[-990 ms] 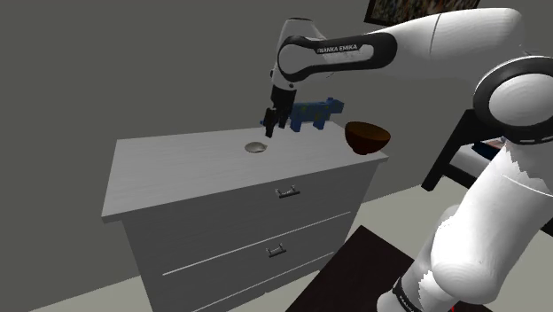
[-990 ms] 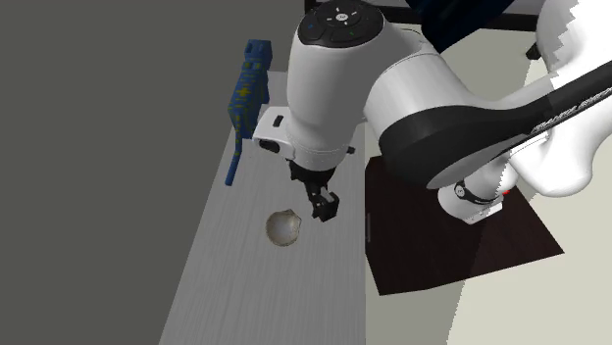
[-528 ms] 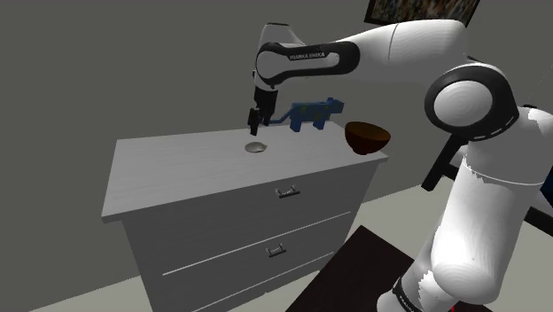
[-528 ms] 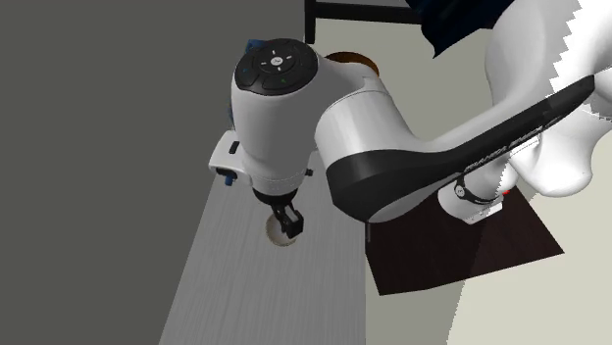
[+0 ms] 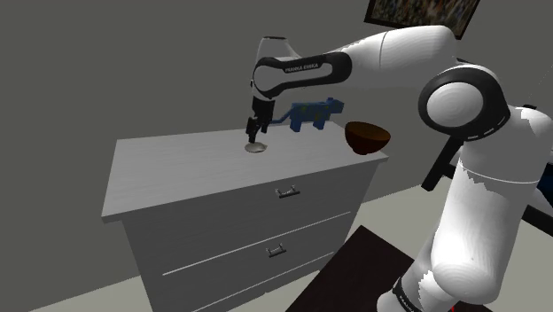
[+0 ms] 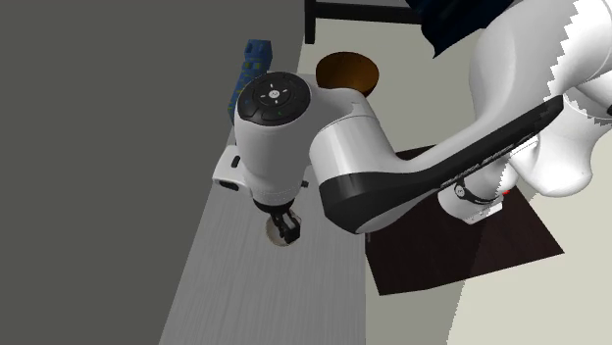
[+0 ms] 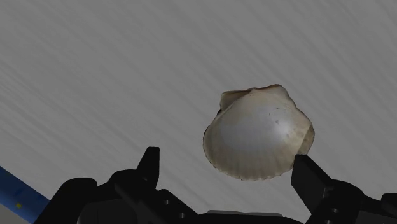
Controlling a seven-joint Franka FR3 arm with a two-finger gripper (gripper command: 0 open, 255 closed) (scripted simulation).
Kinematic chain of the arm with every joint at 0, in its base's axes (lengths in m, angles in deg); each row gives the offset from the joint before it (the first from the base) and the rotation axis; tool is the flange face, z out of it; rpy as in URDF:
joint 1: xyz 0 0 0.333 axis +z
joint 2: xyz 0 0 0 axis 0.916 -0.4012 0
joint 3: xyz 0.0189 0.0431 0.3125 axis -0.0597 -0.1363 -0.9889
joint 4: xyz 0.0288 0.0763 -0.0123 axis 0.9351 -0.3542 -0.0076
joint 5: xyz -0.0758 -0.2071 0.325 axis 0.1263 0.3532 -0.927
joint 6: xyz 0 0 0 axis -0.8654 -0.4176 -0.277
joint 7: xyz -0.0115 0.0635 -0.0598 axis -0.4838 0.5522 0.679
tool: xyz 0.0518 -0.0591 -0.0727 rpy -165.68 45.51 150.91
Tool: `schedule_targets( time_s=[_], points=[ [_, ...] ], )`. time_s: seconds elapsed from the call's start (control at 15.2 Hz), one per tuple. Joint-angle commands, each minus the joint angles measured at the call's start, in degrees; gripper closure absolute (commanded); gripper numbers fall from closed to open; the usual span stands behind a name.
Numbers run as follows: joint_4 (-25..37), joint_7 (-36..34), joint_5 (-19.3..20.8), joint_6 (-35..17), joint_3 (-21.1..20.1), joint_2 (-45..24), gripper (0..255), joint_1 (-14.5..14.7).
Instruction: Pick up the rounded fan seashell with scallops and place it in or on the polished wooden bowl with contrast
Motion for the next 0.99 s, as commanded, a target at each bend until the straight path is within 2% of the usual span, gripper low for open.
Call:
schedule_targets(
  time_s=[0.0,0.26,0.33,0.92],
  points=[
    [-0.04,-0.01,0.0,-0.12,0.0,-0.06,0,0.01],
    [-0.04,-0.01,0.0,-0.11,0.0,-0.05,0,0.01],
    [-0.04,-0.01,0.0,-0.11,0.0,-0.05,255,0.01],
    [-0.04,-0.01,0.0,-0.11,0.0,-0.05,255,0.01]
  ],
)
